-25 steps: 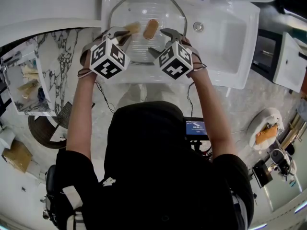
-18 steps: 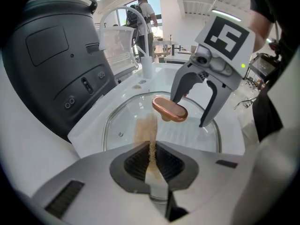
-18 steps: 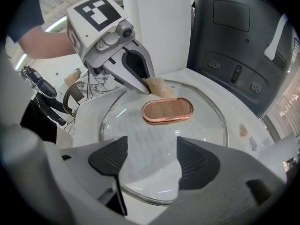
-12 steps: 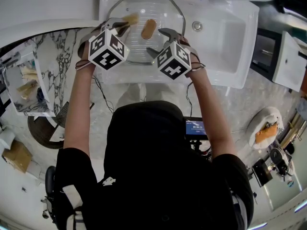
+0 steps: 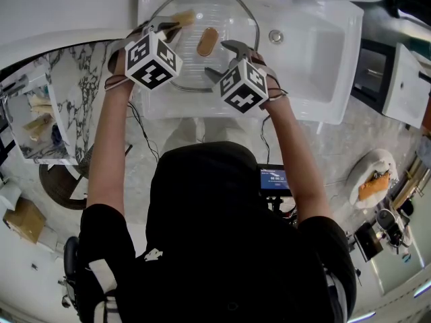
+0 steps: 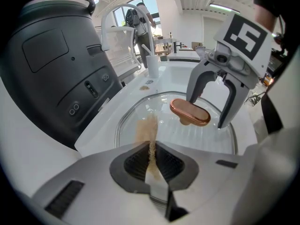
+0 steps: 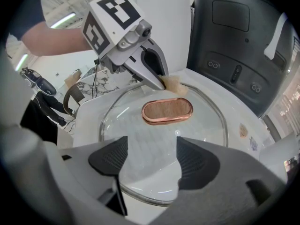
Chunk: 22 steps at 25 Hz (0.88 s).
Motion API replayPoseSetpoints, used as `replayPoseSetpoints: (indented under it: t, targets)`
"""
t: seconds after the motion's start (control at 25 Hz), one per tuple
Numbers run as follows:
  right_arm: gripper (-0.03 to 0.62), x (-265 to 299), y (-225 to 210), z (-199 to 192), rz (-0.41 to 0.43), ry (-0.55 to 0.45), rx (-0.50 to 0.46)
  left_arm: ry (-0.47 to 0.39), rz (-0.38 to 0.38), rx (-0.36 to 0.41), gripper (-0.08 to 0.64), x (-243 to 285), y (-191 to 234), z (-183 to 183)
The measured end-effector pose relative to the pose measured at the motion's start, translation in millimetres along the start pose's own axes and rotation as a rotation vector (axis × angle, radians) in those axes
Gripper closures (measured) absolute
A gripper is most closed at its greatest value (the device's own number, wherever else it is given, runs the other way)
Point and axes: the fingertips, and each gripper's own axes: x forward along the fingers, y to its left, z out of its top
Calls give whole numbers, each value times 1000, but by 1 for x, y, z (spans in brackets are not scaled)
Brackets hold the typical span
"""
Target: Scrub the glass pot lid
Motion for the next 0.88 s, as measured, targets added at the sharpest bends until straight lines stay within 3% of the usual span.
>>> replayPoseSetpoints:
  t: [0.44,0.68,0.88]
  targets:
    - [282,0,0,0,-2,0,2,-4,7,-6,543,0,1,0]
    - [282,-1,0,0,-2,-2,3,29,31,53,543,-2,-5,-4]
    - [282,-1,0,0,-1,-1,2,23,35,25,543,-5,-10,-9]
